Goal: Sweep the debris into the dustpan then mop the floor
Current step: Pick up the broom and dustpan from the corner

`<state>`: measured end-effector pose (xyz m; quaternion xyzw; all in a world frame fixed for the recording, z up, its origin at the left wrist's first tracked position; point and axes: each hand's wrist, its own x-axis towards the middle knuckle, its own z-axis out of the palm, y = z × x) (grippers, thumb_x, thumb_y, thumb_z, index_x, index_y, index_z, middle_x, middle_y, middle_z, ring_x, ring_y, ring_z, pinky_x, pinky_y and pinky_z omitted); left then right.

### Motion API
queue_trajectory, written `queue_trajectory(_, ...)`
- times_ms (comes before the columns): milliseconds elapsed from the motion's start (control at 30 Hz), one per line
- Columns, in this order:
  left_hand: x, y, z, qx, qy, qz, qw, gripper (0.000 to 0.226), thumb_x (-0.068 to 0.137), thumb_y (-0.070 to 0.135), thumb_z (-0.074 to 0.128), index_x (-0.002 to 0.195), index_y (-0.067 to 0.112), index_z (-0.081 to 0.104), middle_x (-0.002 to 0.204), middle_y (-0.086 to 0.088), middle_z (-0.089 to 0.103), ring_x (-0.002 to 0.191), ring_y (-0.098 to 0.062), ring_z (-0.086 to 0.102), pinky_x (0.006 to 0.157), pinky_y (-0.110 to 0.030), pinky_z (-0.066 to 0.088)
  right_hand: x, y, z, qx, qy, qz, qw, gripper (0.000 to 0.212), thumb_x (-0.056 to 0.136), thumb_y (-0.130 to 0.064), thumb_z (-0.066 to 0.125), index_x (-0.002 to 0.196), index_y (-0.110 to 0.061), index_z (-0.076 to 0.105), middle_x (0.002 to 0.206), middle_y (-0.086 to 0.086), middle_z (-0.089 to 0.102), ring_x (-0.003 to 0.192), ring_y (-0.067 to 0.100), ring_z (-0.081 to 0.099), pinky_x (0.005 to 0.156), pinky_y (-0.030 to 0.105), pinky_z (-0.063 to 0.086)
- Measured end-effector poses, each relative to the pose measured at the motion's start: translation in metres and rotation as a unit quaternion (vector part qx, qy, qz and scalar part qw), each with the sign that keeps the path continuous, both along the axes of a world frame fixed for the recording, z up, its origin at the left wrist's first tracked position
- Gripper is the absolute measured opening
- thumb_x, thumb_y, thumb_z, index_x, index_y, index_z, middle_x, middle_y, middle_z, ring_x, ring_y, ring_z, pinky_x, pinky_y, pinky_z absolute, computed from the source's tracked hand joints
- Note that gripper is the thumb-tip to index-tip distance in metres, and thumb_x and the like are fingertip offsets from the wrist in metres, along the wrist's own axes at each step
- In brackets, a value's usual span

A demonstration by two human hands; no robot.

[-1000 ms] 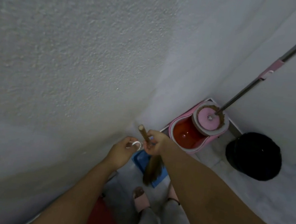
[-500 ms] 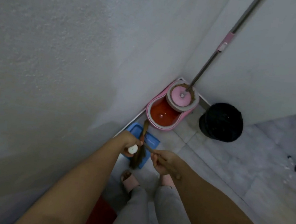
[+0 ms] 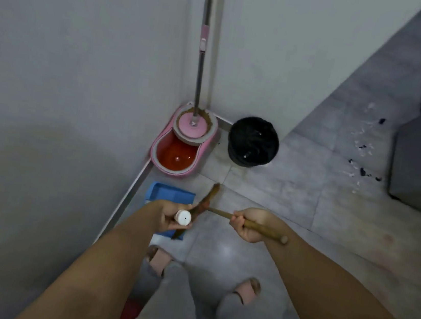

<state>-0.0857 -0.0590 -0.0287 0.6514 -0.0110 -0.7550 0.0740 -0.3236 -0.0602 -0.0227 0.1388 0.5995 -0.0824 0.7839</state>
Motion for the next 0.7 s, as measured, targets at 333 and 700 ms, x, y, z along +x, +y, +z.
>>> queue_trajectory(333,-0.181,0.008,0.021,0.037,0.026,0.088,0.995,0.016,0.098,0.006,0.048,0.09,-0.008,0.051,0.085,-0.023,0.052,0.071,-0.027,0.055,0.046,-0.041,0.058,-0.218,0.062,0.046,-0.08,0.035,-0.233,0.968,0.037,0.106,-0.013,0.031,0.077,-0.001,0.05,0.04,0.007,0.041,0.021,0.014,0.04,0.025,0.015,0.034)
queue_trajectory(700,-0.352,0.005,0.014,0.046,0.156,0.062,0.985,0.019,0.096,0.008,0.053,0.078,0.002,0.05,0.046,-0.007,0.047,0.032,-0.014,0.052,0.038,-0.019,0.051,-0.373,0.088,0.06,-0.129,0.048,-0.4,0.906,0.035,0.106,-0.025,0.03,0.075,-0.012,0.039,0.034,0.0,0.035,0.019,0.008,0.035,0.023,0.012,0.029)
